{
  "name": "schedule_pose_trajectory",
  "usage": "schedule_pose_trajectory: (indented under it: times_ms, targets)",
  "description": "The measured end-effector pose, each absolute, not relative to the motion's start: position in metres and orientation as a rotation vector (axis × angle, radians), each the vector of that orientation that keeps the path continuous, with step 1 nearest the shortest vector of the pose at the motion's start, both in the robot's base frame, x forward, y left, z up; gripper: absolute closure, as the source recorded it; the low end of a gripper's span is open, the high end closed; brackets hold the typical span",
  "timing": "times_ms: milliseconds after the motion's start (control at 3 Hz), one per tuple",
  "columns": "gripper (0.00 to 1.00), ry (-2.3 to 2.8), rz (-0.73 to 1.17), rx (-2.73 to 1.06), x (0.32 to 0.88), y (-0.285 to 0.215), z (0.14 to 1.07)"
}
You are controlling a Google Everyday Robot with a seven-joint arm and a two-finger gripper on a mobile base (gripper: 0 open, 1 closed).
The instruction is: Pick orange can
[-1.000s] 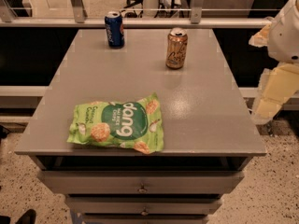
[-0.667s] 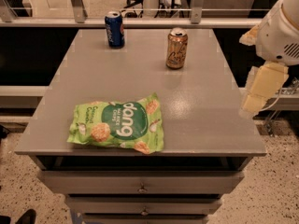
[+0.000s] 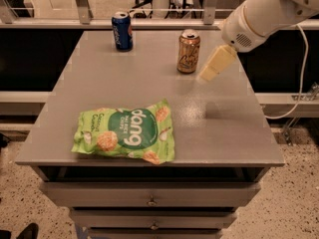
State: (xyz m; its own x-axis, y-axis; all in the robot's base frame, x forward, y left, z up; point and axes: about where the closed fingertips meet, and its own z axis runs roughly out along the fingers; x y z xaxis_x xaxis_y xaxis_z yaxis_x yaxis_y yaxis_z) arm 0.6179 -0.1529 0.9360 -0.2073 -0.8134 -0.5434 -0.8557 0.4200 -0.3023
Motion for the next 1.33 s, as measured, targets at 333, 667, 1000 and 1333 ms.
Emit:
schedule_pose_trajectory:
  times_ms: [333, 667, 1000, 1333]
  targets:
    - [0.00, 1.980, 0.183, -1.282, 0.658, -0.139, 0.931]
    - [0.00, 1.902, 0.327, -1.146, 0.697, -0.123, 0.925]
    - [0.00, 1.848, 0.432, -1.058, 0.722, -0.106, 0.916]
    - [0.00, 1.828, 0.486, -1.001, 0.737, -0.094, 0.906]
